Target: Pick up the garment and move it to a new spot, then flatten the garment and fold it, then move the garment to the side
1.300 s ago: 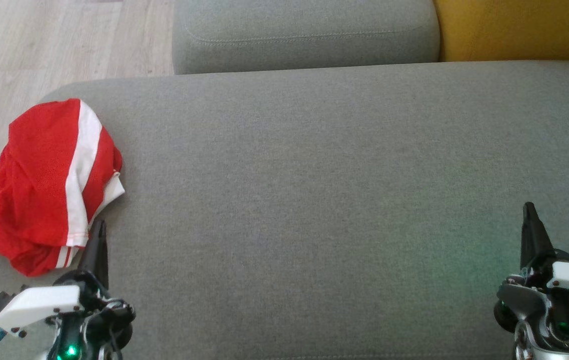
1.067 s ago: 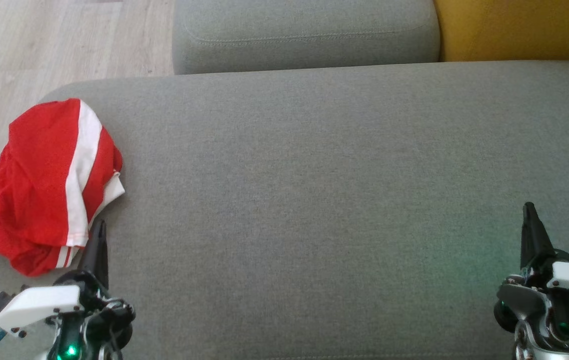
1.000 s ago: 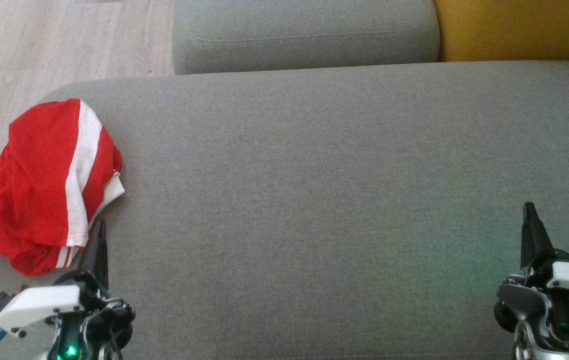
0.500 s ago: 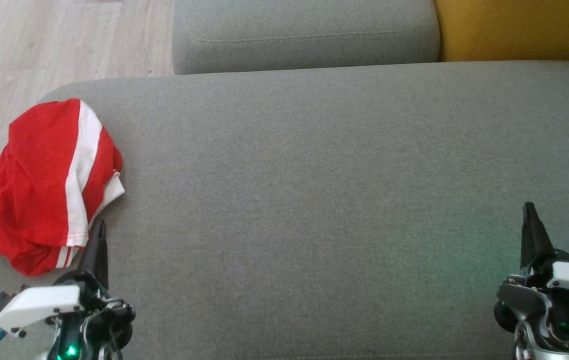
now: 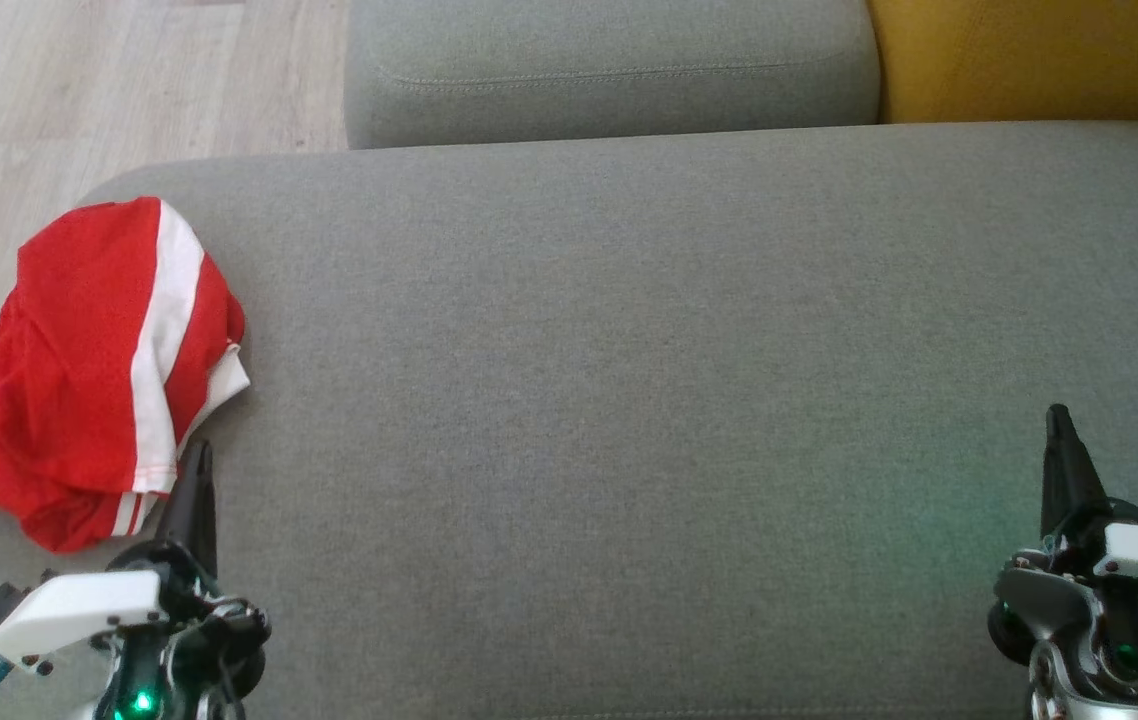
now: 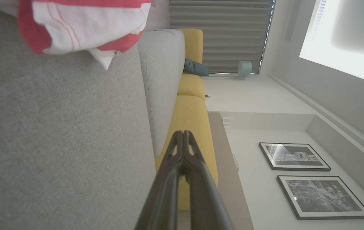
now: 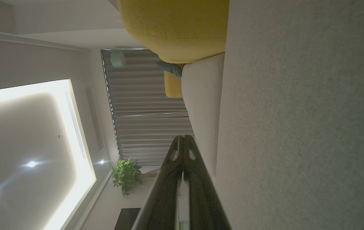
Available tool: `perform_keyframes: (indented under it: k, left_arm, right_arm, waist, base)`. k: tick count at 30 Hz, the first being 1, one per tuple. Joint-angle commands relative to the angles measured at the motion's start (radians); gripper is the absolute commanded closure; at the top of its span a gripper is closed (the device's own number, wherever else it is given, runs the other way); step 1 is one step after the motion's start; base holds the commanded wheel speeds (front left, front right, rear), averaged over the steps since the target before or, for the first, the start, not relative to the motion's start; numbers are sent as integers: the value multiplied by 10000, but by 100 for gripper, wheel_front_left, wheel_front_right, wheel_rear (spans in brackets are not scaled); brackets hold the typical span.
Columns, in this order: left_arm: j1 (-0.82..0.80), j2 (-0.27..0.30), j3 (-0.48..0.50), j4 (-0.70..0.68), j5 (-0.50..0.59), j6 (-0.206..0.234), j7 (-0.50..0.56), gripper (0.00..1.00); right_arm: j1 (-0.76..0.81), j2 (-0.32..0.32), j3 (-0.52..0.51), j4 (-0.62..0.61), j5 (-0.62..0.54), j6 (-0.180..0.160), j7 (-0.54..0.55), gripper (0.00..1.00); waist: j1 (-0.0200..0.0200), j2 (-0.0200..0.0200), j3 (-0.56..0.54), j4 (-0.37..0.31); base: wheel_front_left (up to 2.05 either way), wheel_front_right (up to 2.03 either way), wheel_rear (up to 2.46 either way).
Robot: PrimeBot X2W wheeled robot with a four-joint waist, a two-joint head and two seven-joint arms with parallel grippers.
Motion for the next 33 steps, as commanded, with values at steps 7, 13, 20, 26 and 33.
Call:
perform_keyframes:
  k: [7, 13, 20, 26, 33]
  left_arm:
    - [-548, 171, 350, -385, -43, -71, 75, 100]
    - [-548, 171, 350, -385, -43, -71, 75, 100]
    - [-548, 171, 350, -385, -43, -71, 75, 100]
    - [-548, 171, 350, -385, -43, -71, 75, 100]
    - [-548, 171, 350, -385, -43, -71, 75, 100]
  right_arm:
    - [-240, -54, 210, -413, 74, 67, 56, 100]
    - [-240, -54, 210, -413, 74, 67, 56, 100]
    - [-240, -54, 210, -413, 74, 67, 56, 100]
    - [-240, -54, 210, -413, 74, 67, 56, 100]
    - [-240, -54, 210, -413, 74, 67, 56, 100]
  waist:
    - [0, 0, 0, 0]
    - [0, 0, 0, 0]
    - [0, 0, 0, 0]
    - [0, 0, 0, 0]
    - [0, 0, 0, 0]
  base:
    - [0, 0, 0]
    - [0, 0, 0]
    - [0, 0, 0]
    - [0, 0, 0]
    - [0, 0, 0]
